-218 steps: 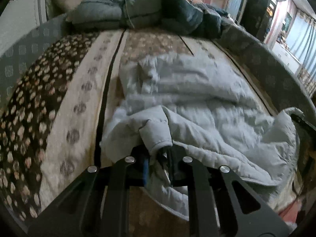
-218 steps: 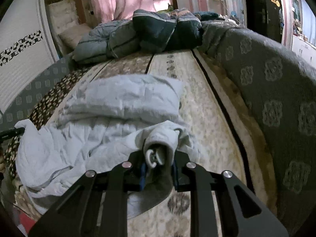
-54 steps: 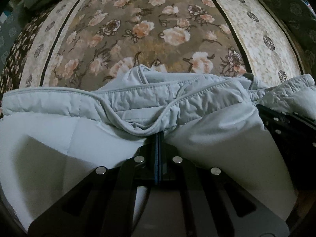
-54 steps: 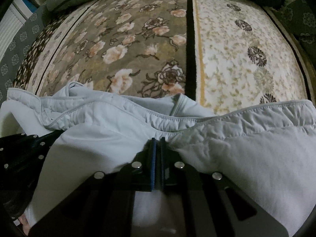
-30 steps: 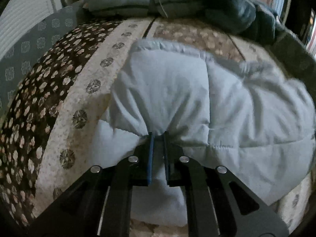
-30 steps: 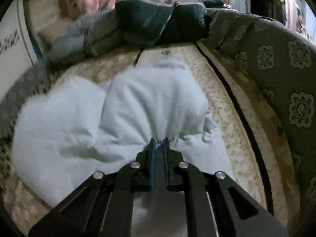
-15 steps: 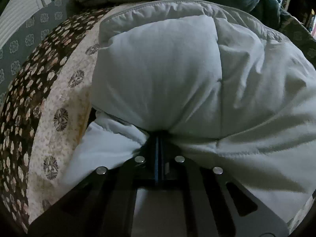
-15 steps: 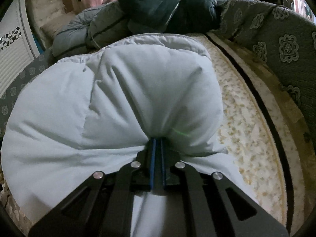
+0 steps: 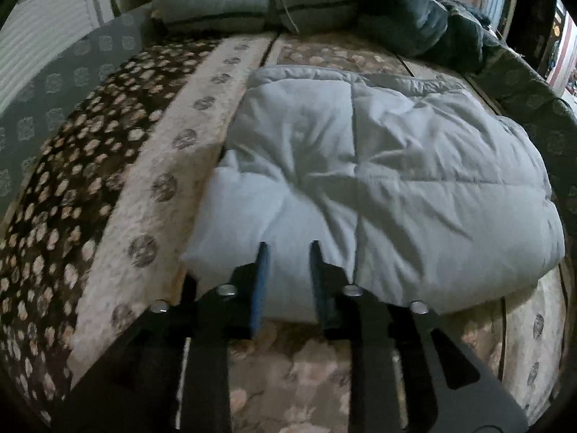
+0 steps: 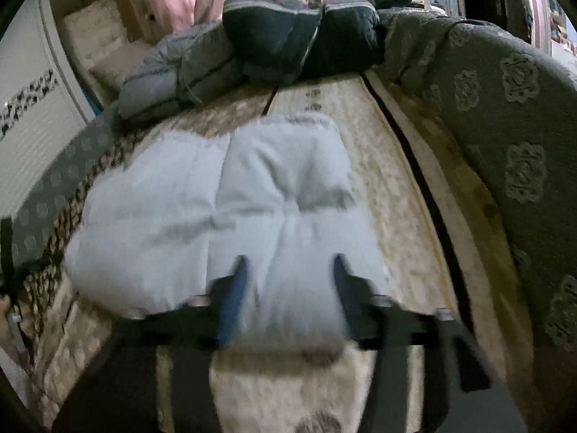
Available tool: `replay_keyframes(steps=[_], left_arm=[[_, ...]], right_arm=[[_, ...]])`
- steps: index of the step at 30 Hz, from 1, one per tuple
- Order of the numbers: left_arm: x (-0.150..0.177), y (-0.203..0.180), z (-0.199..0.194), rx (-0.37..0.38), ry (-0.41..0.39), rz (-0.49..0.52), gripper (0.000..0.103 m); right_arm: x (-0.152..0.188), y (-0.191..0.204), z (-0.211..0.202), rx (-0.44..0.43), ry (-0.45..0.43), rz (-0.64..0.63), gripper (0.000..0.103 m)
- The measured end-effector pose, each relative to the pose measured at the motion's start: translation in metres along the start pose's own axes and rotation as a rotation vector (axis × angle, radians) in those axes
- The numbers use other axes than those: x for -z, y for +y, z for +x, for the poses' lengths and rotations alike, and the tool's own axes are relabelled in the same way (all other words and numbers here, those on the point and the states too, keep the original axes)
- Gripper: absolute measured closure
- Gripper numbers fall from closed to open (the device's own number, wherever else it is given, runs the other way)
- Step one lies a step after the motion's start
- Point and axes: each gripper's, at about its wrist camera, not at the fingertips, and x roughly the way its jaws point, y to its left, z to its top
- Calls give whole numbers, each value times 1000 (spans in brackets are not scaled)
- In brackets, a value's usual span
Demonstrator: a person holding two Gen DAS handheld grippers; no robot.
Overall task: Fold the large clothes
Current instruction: 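Release the folded jacket and lift both tools away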
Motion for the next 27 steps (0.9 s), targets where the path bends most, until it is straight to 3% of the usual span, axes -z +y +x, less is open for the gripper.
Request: replay_keyframes(steps=[1,4,8,10,13,23,27], left_arm=[[6,2,-4,-24,-18,6,58],[20,9,-4,-38,-40,-12,40],[35,34,-6,-37,-44,-41,31],[33,34,-4,-40,-60,-38,22],[34,33,-6,-31,-80,-12,13],[41,35,3,-35,-56,3,9],[43,33,1,-37,-52,14,9]], right_arm=[[5,0,0,24,6,-20,46],[27,-14,7,61,26,-20,34],[41,-25,21,63,36,-12,33],[43,-26,28,56,24,-12,22],[43,-26,33,56,2,-30,20],[44,-44,75,-92,43,69,3],[42,-42,99,-145,97,77,2]])
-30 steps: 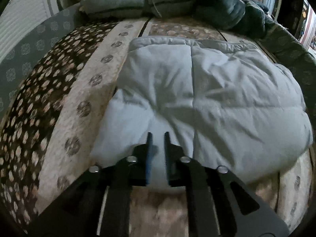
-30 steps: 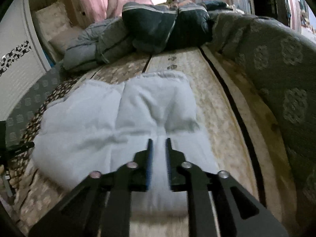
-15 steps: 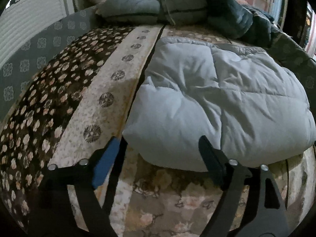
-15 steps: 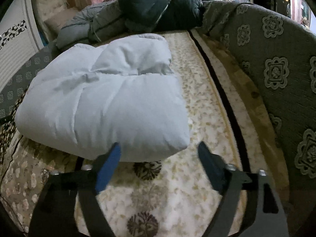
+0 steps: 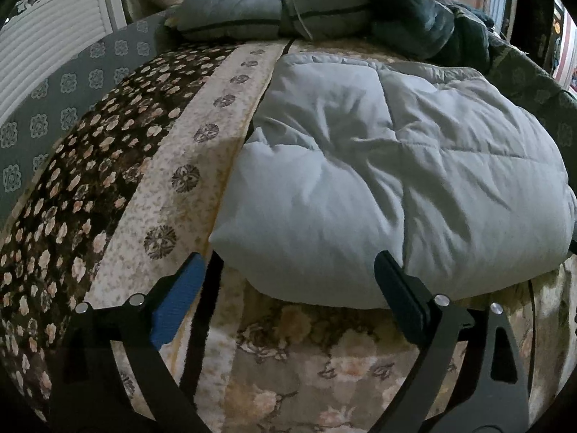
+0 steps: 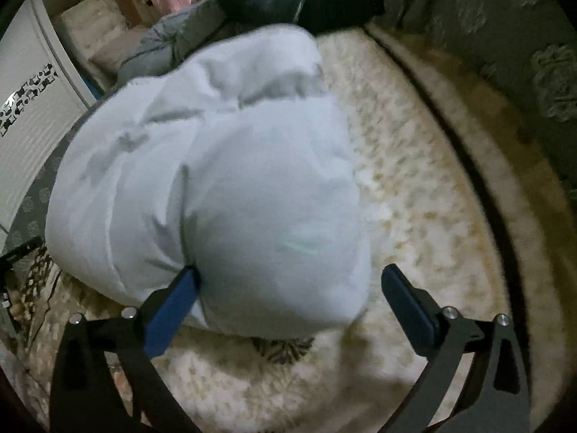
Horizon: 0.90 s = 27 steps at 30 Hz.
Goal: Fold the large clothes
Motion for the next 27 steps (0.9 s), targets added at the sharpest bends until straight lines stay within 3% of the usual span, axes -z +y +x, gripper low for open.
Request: replay_keyframes(steps=[2,4,6,9,16,20,23,27], left_arm=[[0,-2,-1,3,-1,3,9],[-2,-7,0,3,0,12,9],[-1,-10,-1,1,-1,23,9],[-1,-12,-2,-12,-9,34,9],[-9,4,-3,6,-21,-21,8],[-21,10,0,81,-43,-72,5],[-29,3,11,128,-46,-57,3],[-22,1,46,63,9,-32,3]], right_arm=[[-4,4,7,-13,11,-10,2],[-7,6,17,-59,44,-5,12],[-9,16,22,-118,60,-15,51],[-10,43,19,-13,50,-125,61],[-7,58,20,48,51,-152,62],[-6,70,23,66,58,-159,61],[-3,75,20,72,70,-167,61],[-3,80,21,78,84,-177,60]])
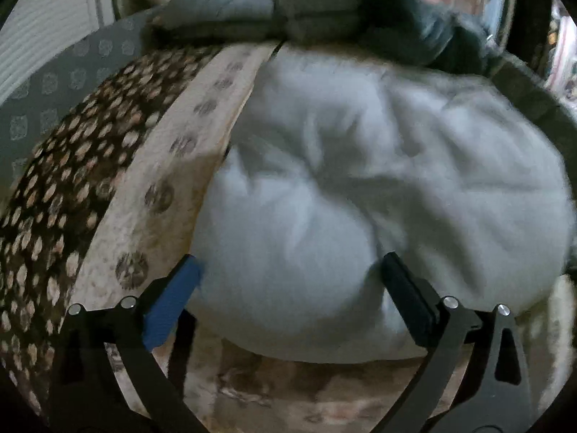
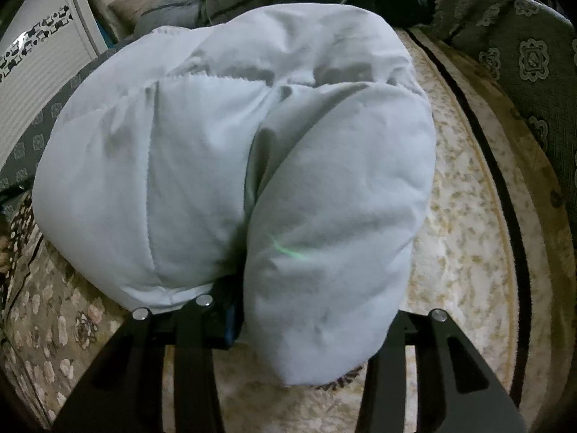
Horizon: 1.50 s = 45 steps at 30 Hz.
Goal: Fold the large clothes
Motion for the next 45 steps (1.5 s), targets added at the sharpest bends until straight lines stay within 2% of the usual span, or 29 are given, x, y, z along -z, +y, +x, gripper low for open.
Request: replay_keyframes(steps=[2,6,11,13,15,17,19,22,24,34,40,42,45], left_arm=[[13,11,8,36,5,-43,3],[27,23,17,89,35,-67,3],[31,45,45,288,120,-216,3],[25,38,53,339,138,-236,3],[15,23,52,314,129,-198,3],[3,9,50,273,118,-158,10],[-8,-8,42,216,105,-83,28],[-13,-30,35,125,96,24,41],[-11,-36,37,97,103,50,41],[-22,-60,51,50,116,74,39],[-10,-56,45,57,115,65,39],[-2,-58,43,53,119,65,39],[-5,-59,45,50,123,65,38]], right_arm=[[-2,-1,1,2,5,-7,60],[-4,-4,1,-2,7,-5,59],[-2,2,-1,1,7,0,58],[-3,4,-1,2,11,-1,58],[-4,5,-1,1,13,-3,58],[-4,4,-1,-4,12,3,58],[-4,-2,2,-5,9,8,58],[-4,-3,1,-9,4,14,58],[-3,-6,1,-19,-2,35,58],[-9,-27,-5,-106,-28,175,57],[-7,-45,-9,-184,-61,312,54],[-7,-47,-10,-180,-63,325,52],[-11,-44,-8,-131,-56,296,45]])
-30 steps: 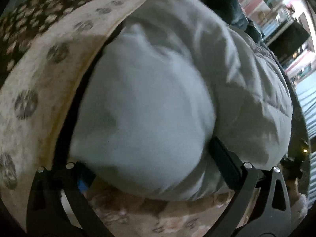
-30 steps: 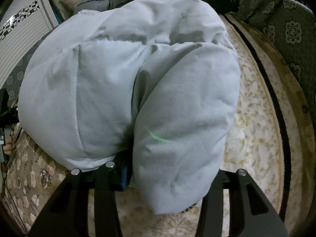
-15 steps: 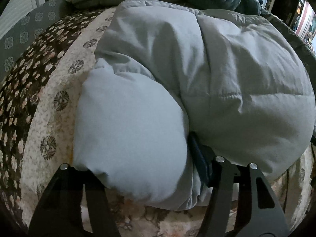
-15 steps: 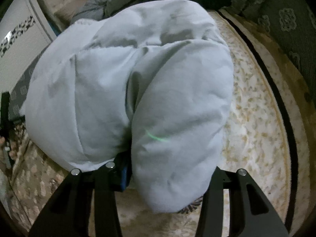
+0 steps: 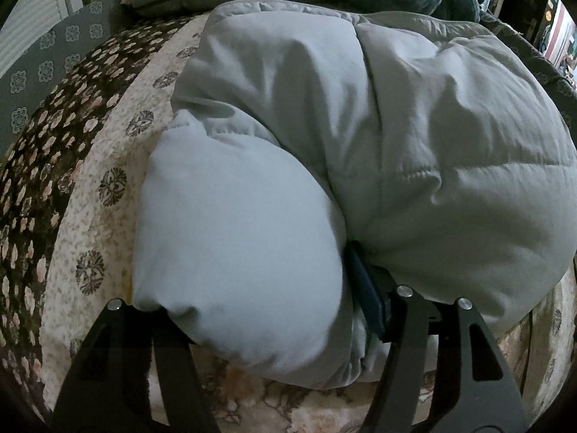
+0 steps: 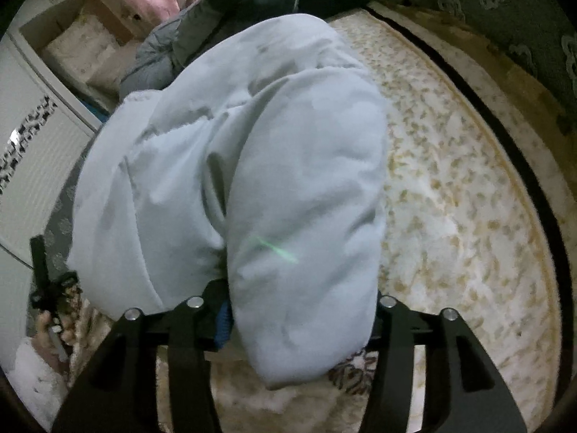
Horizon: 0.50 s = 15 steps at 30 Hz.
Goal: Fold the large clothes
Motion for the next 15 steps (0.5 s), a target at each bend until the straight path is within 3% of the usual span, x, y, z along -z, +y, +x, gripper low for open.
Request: replay_keyframes(steps=[1,5,7,12,15], left_arm=[[-1,1,0,0,1,-2,38],[0,9,-6,1,0,-9,36],[2,12,-7,0,-1,-8,36],[4,17,-8,5,2,-6,35],[3,17,-5,3,3,-10,34]], right_arm=[[-1,2,1,9,3,-4,43],[-4,-1,7,69,16,-8,16],[-3,-3,4,49,15,10,16],[4,-12,-25,-27,-83,93,16],[10,-17,-28,-73,-86,139,16]])
